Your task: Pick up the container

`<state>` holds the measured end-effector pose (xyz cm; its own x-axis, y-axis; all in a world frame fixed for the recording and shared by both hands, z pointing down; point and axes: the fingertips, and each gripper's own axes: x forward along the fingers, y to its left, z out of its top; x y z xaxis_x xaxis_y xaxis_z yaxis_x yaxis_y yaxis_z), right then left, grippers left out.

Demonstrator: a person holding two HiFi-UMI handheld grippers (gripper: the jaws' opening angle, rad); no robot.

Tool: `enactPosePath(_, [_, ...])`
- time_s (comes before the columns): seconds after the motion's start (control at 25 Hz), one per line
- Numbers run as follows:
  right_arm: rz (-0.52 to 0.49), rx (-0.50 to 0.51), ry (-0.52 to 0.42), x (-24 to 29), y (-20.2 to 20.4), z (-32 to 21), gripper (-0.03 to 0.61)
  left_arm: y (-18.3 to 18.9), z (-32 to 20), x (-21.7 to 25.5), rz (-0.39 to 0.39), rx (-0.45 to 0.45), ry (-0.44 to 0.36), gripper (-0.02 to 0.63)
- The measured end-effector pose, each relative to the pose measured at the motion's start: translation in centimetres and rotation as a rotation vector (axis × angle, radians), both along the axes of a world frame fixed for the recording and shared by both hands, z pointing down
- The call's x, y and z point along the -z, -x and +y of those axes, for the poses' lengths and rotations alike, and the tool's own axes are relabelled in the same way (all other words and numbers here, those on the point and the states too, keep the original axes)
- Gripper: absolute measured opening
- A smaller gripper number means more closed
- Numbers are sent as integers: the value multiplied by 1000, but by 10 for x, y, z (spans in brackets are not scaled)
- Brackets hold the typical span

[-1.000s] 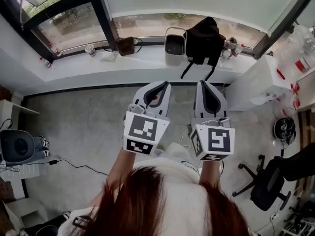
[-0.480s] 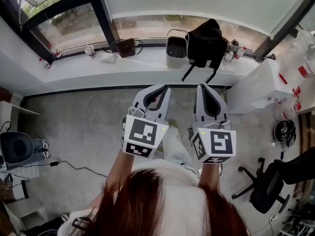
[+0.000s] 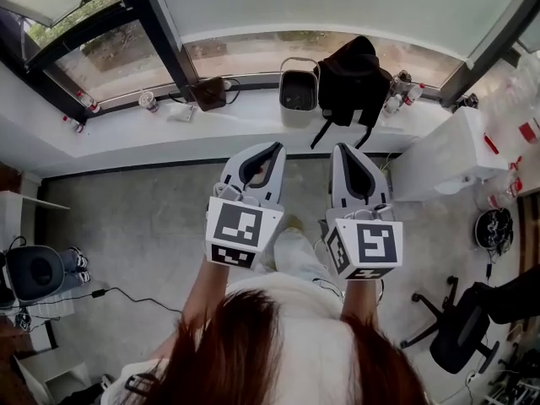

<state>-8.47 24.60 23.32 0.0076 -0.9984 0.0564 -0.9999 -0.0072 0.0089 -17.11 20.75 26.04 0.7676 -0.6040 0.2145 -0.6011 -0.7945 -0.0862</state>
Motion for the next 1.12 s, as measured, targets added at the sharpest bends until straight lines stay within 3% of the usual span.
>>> enactPosePath(0.72, [8, 54, 33, -6, -104, -121, 25, -107, -117, 3, -13, 45, -9, 17])
enactPosePath(1.12, [-18, 90, 74, -21, -131, -155, 25, -121, -146, -3, -33, 116, -3, 17])
